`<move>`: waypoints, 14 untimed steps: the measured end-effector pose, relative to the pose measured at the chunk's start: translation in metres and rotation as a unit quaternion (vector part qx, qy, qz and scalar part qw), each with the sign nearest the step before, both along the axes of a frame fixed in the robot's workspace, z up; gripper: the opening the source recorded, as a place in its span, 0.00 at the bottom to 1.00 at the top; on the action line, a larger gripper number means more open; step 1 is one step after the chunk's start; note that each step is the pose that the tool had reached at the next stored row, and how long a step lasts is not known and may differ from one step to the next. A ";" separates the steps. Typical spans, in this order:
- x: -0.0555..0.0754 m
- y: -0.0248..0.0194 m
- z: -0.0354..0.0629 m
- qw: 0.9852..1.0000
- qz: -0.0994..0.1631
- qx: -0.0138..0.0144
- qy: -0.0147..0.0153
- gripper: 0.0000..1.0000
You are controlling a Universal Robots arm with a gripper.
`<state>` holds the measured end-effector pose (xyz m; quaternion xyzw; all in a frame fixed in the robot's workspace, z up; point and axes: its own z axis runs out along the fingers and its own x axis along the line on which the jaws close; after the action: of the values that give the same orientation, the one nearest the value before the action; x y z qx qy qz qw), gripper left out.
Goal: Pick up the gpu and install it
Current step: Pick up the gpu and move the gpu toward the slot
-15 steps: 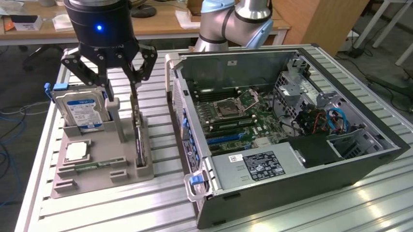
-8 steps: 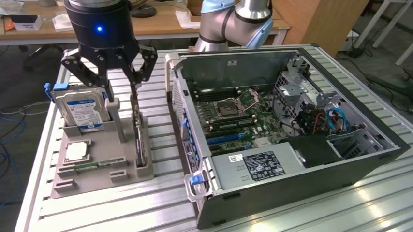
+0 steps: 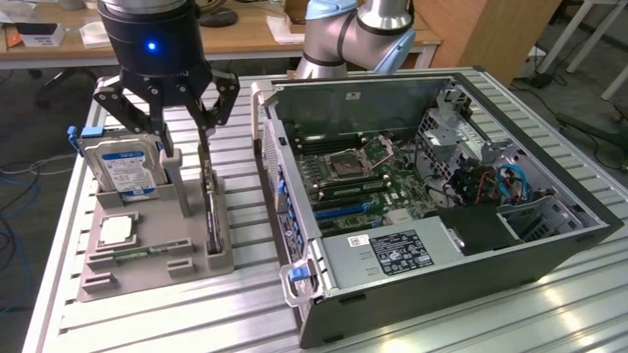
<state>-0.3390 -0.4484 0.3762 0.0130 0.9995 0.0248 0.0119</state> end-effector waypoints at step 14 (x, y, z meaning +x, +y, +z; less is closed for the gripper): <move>0.000 -0.0020 -0.0023 1.000 0.001 0.000 0.000 0.47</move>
<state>-0.3390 -0.4504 0.3739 0.0122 0.9995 0.0248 0.0119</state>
